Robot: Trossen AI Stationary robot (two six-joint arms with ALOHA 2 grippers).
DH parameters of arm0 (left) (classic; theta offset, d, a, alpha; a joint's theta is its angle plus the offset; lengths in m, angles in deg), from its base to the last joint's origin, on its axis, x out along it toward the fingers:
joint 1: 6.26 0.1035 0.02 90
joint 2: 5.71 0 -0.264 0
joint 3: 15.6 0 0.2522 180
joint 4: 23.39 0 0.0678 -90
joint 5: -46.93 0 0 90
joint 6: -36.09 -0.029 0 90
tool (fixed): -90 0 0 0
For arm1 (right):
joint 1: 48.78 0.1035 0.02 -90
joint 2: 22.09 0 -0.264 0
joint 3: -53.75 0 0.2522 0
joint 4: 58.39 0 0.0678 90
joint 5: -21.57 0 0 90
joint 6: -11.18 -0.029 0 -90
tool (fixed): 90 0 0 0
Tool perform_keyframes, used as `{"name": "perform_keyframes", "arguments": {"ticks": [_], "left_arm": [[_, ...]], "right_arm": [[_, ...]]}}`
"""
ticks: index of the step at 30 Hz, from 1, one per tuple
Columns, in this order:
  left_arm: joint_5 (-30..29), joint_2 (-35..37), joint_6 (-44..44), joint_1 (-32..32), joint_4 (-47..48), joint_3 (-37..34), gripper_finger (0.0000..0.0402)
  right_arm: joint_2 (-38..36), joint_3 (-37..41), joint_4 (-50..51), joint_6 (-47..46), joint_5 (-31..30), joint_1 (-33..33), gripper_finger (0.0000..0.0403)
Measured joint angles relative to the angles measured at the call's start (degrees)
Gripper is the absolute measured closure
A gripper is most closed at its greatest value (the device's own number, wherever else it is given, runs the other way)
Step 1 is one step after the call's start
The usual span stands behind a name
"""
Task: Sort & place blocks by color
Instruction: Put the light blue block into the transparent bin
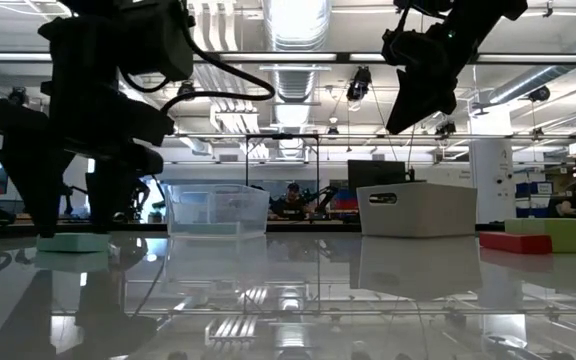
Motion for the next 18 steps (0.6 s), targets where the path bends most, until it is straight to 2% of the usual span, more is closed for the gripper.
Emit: {"name": "perform_keyframes", "arguments": {"ticks": [9, 14, 18], "left_arm": [[-0.2, 0.0, -0.2, 0.0, -1.3, -0.5, 0.0159], [0.2, 0.0, -0.1, 0.0, -2.4, -2.4, 0.0194], [0.6, 0.2, 0.1, 0.1, -2.8, -3.3, 0.0239]], "right_arm": [[0.0, 0.0, -2.1, 0.2, 0.0, 0.0, 0.0326], [0.0, 0.4, -2.1, 0.2, 0.0, 0.0, 0.0329], [0.0, 0.9, -2.1, 0.1, 0.0, 0.0, 0.0335]]}}
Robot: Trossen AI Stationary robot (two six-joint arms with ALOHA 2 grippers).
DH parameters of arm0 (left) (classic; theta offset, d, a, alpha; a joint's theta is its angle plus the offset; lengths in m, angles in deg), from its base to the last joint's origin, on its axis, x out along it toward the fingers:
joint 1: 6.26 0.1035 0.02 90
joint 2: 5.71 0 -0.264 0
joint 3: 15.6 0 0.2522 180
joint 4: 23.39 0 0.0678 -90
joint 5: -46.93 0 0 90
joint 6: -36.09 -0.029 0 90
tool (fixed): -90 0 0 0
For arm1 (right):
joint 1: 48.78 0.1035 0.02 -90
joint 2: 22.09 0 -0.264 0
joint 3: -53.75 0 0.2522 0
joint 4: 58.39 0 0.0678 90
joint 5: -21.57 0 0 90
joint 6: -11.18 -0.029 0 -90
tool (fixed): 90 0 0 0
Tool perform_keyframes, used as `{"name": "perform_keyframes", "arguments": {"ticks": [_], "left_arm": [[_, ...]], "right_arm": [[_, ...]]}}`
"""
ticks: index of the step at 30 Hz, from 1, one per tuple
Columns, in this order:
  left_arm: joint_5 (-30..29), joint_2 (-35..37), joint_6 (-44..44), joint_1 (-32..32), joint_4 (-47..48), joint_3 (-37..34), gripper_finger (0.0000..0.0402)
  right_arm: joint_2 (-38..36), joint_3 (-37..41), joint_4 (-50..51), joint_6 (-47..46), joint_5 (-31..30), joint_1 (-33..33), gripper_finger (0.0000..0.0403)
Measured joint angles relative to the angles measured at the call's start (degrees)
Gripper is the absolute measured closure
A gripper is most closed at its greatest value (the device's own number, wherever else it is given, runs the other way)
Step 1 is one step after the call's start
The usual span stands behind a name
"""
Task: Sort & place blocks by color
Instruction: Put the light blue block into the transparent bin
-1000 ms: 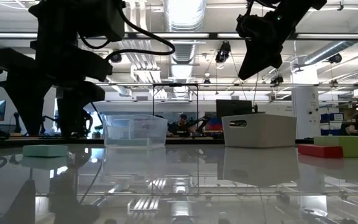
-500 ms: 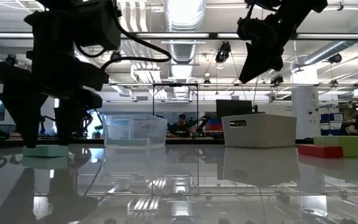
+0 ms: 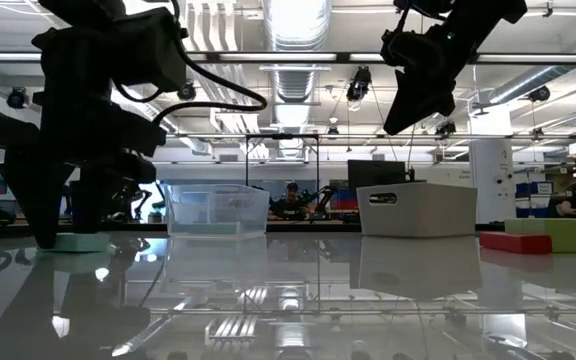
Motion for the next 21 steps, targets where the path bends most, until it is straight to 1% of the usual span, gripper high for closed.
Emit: {"name": "perform_keyframes", "arguments": {"ticks": [4, 7, 10, 14, 17, 21], "left_arm": [[-0.8, 0.0, -0.6, 0.0, 0.7, 0.6, 0.0292], [-1.2, 0.0, -1.7, -0.1, 1.9, 1.9, 0.0293], [-3.2, 0.9, -3.1, 0.0, 4.0, 4.1, 0.0293], [-4.3, 2.1, -8.4, 1.2, 7.9, 8.9, 0.0293], [-4.5, 2.5, -12.4, 4.2, 10.6, 13.5, 0.0293], [-5.8, 2.6, -19.3, 10.3, 12.9, 19.7, 0.0293]], "right_arm": [[0.0, 0.1, 0.0, -0.3, 0.0, 0.1, 0.0339], [0.0, 0.1, -0.1, -0.4, -0.8, 0.9, 0.0339], [0.0, 0.1, -0.1, -0.4, -2.6, 2.5, 0.0339], [0.0, 0.1, -0.2, -0.4, -4.3, 4.2, 0.0339], [0.0, 0.1, -0.4, -0.4, -4.5, 5.0, 0.0339], [0.0, 0.1, -0.5, -0.4, -4.7, 6.2, 0.0339]]}}
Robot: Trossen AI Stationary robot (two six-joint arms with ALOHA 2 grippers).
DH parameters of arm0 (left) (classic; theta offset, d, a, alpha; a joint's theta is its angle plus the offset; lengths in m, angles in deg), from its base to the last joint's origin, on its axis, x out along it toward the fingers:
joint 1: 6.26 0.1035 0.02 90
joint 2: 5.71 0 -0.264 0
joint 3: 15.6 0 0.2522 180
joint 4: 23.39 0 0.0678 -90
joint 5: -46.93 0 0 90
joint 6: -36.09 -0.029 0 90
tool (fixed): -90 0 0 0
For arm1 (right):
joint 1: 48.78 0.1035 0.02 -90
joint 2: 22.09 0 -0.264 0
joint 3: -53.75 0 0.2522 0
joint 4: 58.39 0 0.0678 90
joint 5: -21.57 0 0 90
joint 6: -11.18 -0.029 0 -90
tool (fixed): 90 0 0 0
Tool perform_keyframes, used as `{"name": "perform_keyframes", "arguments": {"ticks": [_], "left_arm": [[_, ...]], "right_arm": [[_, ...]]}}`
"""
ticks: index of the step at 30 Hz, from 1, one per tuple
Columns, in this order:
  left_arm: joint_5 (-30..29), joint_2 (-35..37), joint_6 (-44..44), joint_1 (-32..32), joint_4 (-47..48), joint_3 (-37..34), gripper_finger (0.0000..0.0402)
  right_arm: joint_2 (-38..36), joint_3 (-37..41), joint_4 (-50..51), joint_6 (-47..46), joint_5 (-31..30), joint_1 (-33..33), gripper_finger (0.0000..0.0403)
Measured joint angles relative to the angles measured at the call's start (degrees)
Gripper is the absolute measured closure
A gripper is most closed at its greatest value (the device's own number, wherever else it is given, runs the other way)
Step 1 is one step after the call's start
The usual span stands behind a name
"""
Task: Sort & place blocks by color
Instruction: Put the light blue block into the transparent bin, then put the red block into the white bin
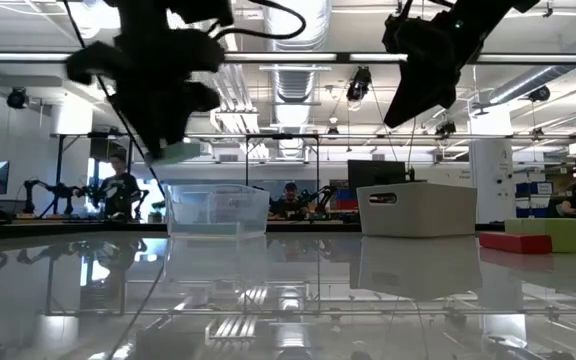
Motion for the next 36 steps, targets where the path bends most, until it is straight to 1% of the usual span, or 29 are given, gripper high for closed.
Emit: {"name": "perform_keyframes", "arguments": {"ticks": [3, 6, 9, 13, 16, 20, 23, 29, 32, 36], "left_arm": [[-0.9, 0.0, -5.8, 6.3, 0.5, 4.1, 0.0293], [-1.0, -0.3, -10.6, 13.9, 0.5, 7.4, 0.0293], [-1.0, -1.3, -13.5, 22.1, -1.1, 9.1, 0.0293], [-1.0, -4.3, -11.2, 31.4, -7.6, 9.8, 0.0293], [-1.0, -7.3, -9.3, 35.9, -9.6, 10.0, 0.0293], [-0.8, -10.6, -3.2, 38.9, -10.5, 11.1, 0.0293], [-0.9, -12.2, -1.6, 39.6, -10.7, 11.1, 0.0289], [-1.9, -13.3, -1.4, 39.5, -12.7, 10.9, 0.0207], [-2.5, -13.0, -1.0, 39.5, -13.0, 10.9, 0.0194], [-2.4, -10.9, 4.1, 38.9, -12.5, 10.9, 0.0191]], "right_arm": [[0.0, 0.0, 0.0, 0.0, 0.0, 0.9, 0.0339], [0.0, 0.0, 0.0, 0.0, 0.0, 1.9, 0.0339], [0.0, 0.0, 0.0, 0.0, 0.0, 2.7, 0.0339], [0.0, 0.0, 0.0, 0.1, 0.0, 2.9, 0.0339], [0.0, 0.0, 0.0, 0.2, 0.0, 2.8, 0.0339], [0.0, 0.0, 0.0, 0.2, 0.1, 2.8, 0.0339], [0.0, 0.0, 0.0, 0.1, 0.1, 2.8, 0.0339], [0.0, 0.0, 0.0, 0.0, 0.2, 2.8, 0.0339], [0.0, 0.0, 0.1, -1.0, 0.2, 2.8, 0.0339], [0.0, 0.0, 0.2, -4.1, 0.3, 2.9, 0.0339]]}}
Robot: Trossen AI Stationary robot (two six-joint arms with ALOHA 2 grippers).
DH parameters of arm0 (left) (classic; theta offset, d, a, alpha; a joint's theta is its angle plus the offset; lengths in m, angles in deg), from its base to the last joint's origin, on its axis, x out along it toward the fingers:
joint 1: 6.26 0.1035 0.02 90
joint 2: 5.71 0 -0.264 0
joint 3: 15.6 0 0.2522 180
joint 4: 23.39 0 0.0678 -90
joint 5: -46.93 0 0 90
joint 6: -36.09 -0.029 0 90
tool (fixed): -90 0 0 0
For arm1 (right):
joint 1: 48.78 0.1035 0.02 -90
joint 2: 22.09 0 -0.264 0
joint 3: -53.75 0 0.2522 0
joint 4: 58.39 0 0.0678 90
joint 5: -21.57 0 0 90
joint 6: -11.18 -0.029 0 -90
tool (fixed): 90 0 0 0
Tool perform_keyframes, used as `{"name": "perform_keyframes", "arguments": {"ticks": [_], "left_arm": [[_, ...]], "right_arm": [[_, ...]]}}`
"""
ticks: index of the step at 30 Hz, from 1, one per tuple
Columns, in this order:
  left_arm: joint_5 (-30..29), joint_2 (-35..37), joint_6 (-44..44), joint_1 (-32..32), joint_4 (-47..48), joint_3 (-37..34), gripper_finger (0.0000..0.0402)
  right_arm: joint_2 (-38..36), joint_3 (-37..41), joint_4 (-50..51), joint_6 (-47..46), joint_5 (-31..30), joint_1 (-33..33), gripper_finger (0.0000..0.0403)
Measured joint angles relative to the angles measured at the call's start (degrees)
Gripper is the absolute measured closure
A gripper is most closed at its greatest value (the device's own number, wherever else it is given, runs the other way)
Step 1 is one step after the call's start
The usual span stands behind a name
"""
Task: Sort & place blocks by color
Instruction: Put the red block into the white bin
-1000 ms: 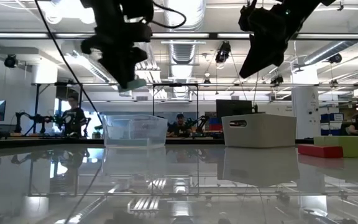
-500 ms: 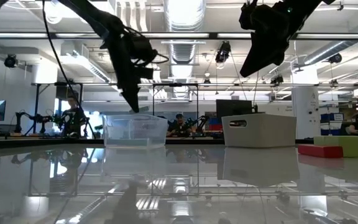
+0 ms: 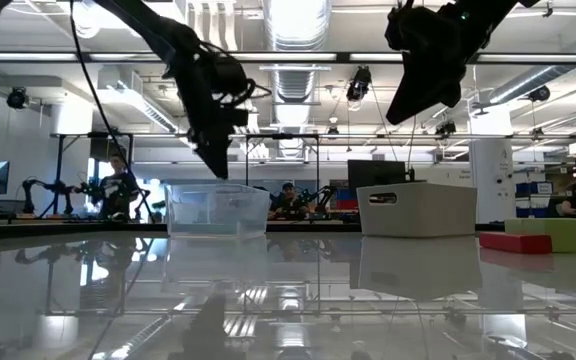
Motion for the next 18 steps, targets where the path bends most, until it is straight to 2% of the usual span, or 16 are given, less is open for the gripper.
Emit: {"name": "perform_keyframes", "arguments": {"ticks": [3, 7, 14, 18], "left_arm": [[0.1, 3.7, 3.5, -2.4, 0.0, -0.9, 0.0190], [0.3, 9.2, 6.4, -9.0, -1.5, -3.0, 0.0189], [-0.1, 19.3, 10.7, -23.7, -13.1, -11.2, 0.0188], [-3.0, 24.5, 12.5, -31.9, -22.4, -16.4, 0.0188]], "right_arm": [[0.1, 0.0, 0.5, -2.3, 0.4, 0.7, 0.0339], [0.1, 0.8, 0.3, -5.2, 0.4, 2.5, 0.0339], [0.1, 3.4, 0.3, -15.2, 0.5, 4.4, 0.0339], [0.1, 4.4, 0.3, -20.9, 2.4, 5.7, 0.0339]]}}
